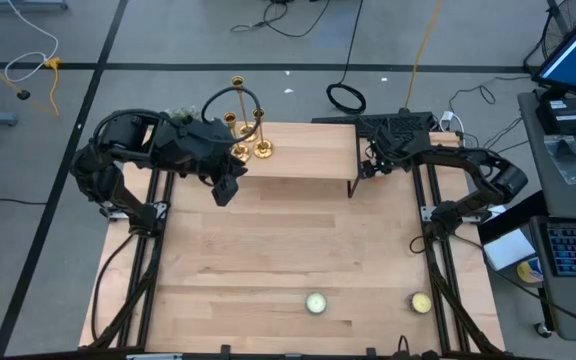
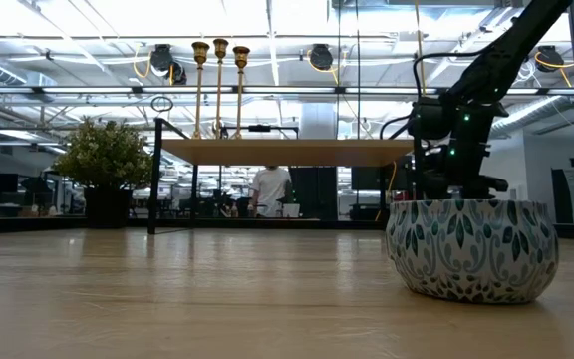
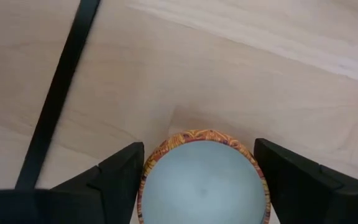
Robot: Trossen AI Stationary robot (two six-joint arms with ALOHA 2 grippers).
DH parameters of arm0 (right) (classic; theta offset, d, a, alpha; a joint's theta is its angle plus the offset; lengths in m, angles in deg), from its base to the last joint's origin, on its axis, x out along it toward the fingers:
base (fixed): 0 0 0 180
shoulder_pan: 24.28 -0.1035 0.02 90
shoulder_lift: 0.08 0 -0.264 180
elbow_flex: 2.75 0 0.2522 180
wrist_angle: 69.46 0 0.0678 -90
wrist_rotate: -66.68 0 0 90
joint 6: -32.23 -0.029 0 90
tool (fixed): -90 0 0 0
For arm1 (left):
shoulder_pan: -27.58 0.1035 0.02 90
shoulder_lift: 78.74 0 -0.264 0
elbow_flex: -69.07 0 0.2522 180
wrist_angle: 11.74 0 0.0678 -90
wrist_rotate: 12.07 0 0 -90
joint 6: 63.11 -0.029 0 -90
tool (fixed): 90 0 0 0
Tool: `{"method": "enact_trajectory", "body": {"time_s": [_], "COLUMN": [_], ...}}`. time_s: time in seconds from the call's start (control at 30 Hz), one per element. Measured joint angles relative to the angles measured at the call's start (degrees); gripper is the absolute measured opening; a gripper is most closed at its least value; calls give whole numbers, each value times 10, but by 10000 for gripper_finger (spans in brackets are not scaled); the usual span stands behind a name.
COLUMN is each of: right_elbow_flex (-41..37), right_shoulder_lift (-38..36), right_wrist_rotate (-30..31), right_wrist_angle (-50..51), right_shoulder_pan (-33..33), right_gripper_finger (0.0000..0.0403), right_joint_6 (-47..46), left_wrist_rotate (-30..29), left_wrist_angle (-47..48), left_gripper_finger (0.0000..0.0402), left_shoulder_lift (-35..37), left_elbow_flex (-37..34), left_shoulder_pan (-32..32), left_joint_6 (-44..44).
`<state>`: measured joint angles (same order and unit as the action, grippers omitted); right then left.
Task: Pick & Place candle stick holders
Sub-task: Put the orange scented candle on the shelf
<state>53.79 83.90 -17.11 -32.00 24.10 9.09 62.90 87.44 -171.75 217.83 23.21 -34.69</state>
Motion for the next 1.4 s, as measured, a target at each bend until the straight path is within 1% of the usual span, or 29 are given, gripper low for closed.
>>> {"method": "enact_trajectory", "body": {"time_s": [0.2,0.43,0.63,0.73,0.97,1.07,1.13,1.23,1.3,1.4], "right_elbow_flex": [-1,-1,-1,-1,-1,-1,-1,-1,-1,-1], "right_shoulder_lift": [-42,-136,-215,-250,-314,-336,-348,-362,-368,-374], "right_wrist_rotate": [-1,-1,-1,-1,-1,-2,-2,-3,-3,-4], "right_wrist_angle": [27,68,90,94,93,91,92,87,81,77], "right_shoulder_pan": [0,-1,-1,-1,-1,-1,-1,-1,-1,-1], "right_gripper_finger": [275,276,275,276,275,276,276,275,275,275], "right_joint_6": [-17,-49,-75,-87,-92,-92,-92,-92,-92,-92], "left_wrist_rotate": [0,-1,-1,-1,1,0,0,0,2,24], "left_wrist_angle": [1,1,17,38,29,9,-8,-46,-87,-166], "left_gripper_finger": [86,86,86,86,86,86,86,86,86,86], "left_shoulder_lift": [0,0,0,0,0,1,4,21,42,85], "left_elbow_flex": [0,0,0,0,0,-6,-21,-71,-125,-223], "left_shoulder_pan": [-3,-2,-2,-1,-3,-9,-11,-10,-10,-10], "left_joint_6": [-29,-81,-105,-126,-153,-161,-169,-167,-167,-163]}}
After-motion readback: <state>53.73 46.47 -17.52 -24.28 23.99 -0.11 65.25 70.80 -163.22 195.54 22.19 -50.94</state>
